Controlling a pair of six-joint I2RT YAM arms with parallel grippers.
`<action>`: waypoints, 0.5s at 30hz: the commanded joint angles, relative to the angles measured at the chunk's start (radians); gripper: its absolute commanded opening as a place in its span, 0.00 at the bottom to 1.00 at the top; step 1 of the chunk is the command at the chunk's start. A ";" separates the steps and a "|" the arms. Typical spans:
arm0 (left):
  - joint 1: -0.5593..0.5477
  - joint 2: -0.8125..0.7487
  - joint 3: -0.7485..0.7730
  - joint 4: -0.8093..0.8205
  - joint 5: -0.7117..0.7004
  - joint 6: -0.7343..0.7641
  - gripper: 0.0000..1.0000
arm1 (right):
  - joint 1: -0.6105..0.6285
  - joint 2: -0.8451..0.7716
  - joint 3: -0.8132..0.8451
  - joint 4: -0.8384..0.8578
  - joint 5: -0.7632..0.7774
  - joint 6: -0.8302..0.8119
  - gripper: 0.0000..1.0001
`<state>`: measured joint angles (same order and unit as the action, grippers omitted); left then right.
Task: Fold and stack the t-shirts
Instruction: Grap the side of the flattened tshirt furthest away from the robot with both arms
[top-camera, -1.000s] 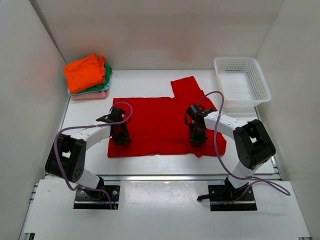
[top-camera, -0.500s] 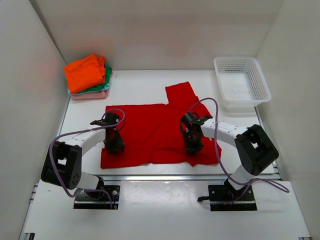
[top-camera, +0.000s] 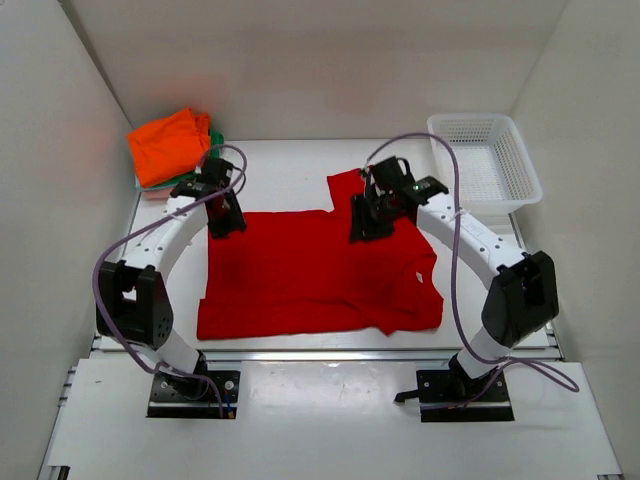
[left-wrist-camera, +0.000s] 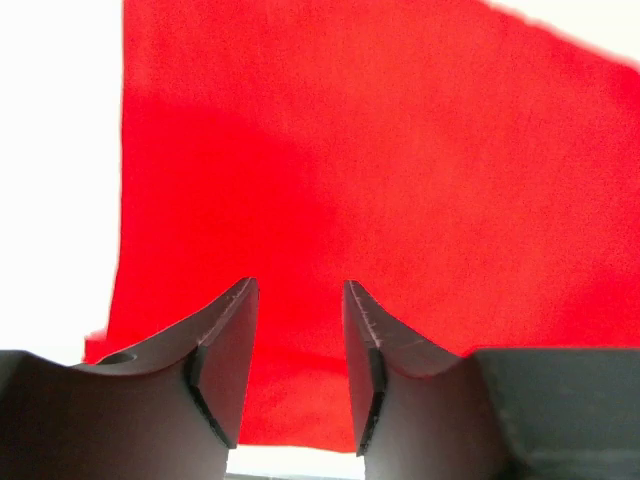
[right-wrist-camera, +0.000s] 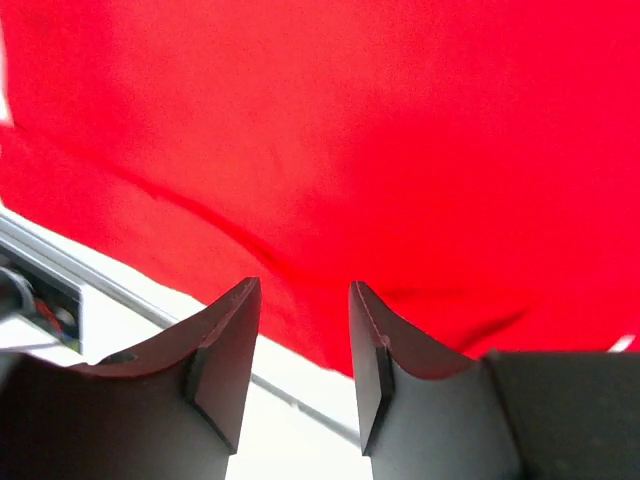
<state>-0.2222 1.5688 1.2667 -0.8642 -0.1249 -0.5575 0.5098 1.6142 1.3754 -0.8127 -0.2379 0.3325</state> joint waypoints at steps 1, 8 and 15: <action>0.105 0.078 0.080 0.007 -0.042 0.065 0.46 | -0.080 0.155 0.173 0.032 -0.014 -0.044 0.38; 0.216 0.355 0.238 0.109 -0.031 0.131 0.45 | -0.197 0.452 0.554 -0.023 -0.011 -0.084 0.39; 0.257 0.506 0.401 0.119 -0.071 0.176 0.52 | -0.261 0.484 0.536 -0.002 -0.029 -0.075 0.39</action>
<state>0.0120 2.0995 1.5913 -0.7784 -0.1654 -0.4164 0.2470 2.1288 1.8851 -0.8288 -0.2459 0.2687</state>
